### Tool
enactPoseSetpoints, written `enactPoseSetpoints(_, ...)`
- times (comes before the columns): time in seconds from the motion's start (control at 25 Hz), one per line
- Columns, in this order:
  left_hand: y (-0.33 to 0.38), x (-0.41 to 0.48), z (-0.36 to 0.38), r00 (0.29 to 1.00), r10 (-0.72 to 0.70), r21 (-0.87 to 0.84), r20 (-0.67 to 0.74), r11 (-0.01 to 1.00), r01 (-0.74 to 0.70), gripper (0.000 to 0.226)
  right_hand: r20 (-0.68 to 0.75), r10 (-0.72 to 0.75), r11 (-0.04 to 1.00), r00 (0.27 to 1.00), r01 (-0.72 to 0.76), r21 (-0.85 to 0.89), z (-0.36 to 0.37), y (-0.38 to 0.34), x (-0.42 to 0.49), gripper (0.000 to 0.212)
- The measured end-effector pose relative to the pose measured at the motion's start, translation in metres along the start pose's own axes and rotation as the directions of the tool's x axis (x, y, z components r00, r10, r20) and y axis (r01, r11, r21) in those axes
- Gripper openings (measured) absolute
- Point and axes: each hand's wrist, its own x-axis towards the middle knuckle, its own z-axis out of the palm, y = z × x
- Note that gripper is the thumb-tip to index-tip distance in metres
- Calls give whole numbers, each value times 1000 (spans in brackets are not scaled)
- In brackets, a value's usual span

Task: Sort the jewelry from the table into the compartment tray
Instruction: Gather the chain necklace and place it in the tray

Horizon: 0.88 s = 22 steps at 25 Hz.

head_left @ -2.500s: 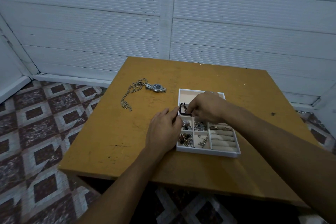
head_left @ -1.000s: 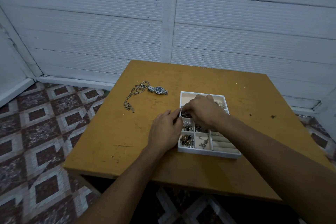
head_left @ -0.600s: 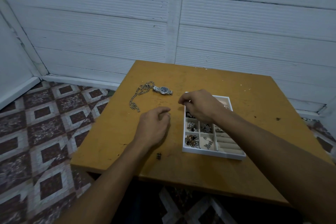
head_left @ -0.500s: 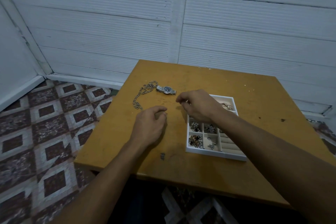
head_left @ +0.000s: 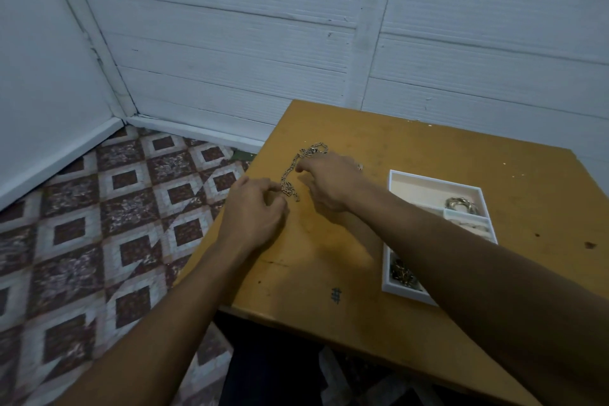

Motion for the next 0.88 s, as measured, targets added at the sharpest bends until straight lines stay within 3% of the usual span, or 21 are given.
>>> enactPoseSetpoints(0.16, -1, 10, 11, 999, 34, 148, -20, 988, -31, 39, 23, -39, 997, 999, 40, -69, 5, 1, 28, 41)
enactPoseSetpoints(0.24, 2, 14, 18, 1000, -17, 266, -10, 964, 19, 50, 74, -50, 994, 996, 57, -94, 8, 3, 39, 43)
enactPoseSetpoints(0.36, 6, 20, 24, 995, -99, 313, 14, 946, 90, 58, 91, -66, 992, 994, 75, -98, 15, 7, 50, 40)
enactPoseSetpoints(0.6, 9, 24, 21, 986, -142, 264, 85, 958, 115, 33, -22, -90, 995, 996, 89, -43, 24, 8, 53, 16)
enactPoseSetpoints(0.88, 8, 16, 6, 974, -156, 212, 162, 970, 120, 19, 18, -132, 983, 991, 134, -127, 26, 12, 43, 24)
